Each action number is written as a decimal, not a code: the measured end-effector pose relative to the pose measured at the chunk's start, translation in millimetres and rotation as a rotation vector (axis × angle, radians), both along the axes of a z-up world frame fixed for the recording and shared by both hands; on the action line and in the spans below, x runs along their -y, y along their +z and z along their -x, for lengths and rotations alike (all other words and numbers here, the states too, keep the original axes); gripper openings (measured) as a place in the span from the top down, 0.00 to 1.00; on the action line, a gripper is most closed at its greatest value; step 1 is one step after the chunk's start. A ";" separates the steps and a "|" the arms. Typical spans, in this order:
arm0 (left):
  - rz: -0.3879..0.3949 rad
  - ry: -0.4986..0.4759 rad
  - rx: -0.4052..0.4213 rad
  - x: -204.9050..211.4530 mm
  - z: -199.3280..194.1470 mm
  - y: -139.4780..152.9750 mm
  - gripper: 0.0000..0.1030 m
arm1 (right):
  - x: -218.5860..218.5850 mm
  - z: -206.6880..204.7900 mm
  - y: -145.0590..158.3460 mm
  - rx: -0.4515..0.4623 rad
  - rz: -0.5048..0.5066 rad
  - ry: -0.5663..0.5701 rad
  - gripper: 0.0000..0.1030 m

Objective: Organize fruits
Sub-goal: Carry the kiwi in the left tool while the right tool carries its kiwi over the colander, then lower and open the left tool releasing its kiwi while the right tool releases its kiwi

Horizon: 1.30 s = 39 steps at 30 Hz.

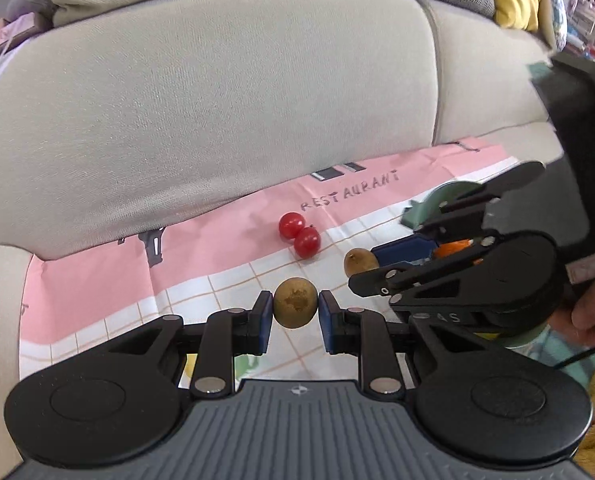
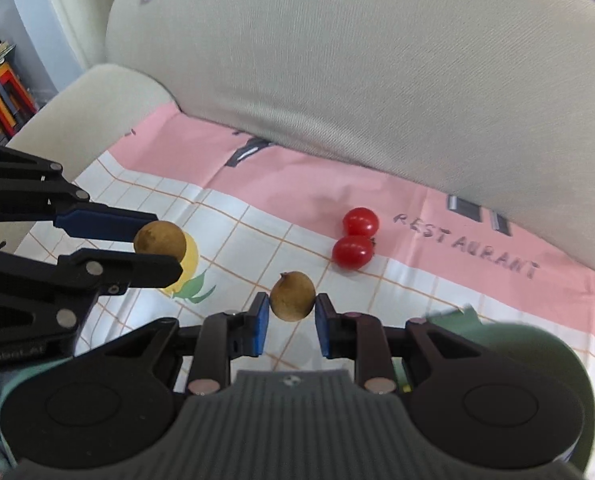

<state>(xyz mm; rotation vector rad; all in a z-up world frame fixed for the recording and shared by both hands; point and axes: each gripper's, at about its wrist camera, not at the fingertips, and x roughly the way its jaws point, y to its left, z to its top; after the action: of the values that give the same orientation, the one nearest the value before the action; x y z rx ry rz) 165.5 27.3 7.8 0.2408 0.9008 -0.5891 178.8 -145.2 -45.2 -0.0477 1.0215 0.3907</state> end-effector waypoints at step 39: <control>-0.120 -0.276 -0.016 147.5 58.5 -35.9 0.74 | 134.1 118.2 -16.4 0.115 -0.059 -0.460 0.79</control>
<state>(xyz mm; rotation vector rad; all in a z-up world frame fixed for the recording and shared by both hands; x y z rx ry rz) 107.0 -120.2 -28.0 0.4740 0.9267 -0.7940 60.6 -279.3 -61.5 0.2129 0.8753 -0.0031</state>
